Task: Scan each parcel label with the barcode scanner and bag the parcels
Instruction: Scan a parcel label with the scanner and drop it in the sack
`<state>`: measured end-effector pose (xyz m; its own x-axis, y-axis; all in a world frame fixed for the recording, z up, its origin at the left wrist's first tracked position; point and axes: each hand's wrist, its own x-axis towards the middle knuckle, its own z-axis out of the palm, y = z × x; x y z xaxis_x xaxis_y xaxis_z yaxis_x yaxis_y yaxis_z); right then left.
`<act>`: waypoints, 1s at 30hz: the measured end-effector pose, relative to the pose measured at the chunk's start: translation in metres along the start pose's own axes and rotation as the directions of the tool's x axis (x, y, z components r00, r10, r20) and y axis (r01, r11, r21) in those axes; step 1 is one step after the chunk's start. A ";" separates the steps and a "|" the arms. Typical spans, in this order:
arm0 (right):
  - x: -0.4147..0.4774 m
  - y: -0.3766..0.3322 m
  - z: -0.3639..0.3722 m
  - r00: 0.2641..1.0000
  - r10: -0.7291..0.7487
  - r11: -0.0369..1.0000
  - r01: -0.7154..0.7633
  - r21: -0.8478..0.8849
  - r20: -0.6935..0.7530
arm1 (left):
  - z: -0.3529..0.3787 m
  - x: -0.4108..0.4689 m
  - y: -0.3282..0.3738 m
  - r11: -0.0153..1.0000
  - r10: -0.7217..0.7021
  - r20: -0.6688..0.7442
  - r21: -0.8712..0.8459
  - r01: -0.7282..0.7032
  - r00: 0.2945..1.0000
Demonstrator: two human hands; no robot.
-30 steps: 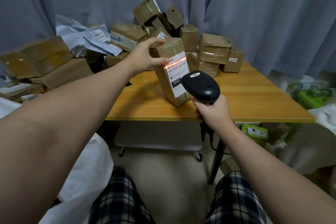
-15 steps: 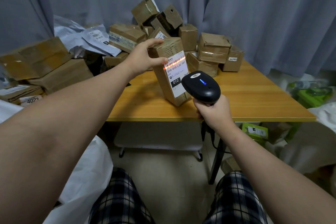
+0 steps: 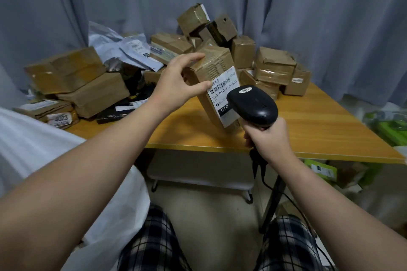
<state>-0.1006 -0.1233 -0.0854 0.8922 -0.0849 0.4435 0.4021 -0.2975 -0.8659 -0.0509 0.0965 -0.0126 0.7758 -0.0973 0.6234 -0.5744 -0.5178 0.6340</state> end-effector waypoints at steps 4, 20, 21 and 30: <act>-0.010 -0.035 0.042 0.990 -0.050 0.995 0.037 0.096 0.135 | -0.053 -0.055 0.005 0.999 -0.008 -0.166 -0.036 0.002 0.986; -0.100 -0.072 0.308 0.519 0.122 0.992 -0.081 -0.093 0.846 | -0.245 -0.269 -0.074 0.568 -0.373 -0.478 0.559 0.603 0.795; -0.103 -0.067 0.316 0.514 0.136 0.991 -0.059 -0.123 0.847 | -0.243 -0.269 -0.083 0.523 -0.432 -0.432 0.596 0.610 0.792; -0.115 -0.023 0.352 0.578 0.148 0.967 0.087 -0.240 0.803 | -0.221 -0.273 -0.180 0.223 -0.784 -0.100 0.875 0.429 0.613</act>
<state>-0.1396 0.2282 -0.1981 0.7398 0.6703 -0.0573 0.4167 -0.5235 -0.7432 -0.2169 0.4042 -0.1959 0.8996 0.4314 -0.0686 0.4329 -0.9014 0.0084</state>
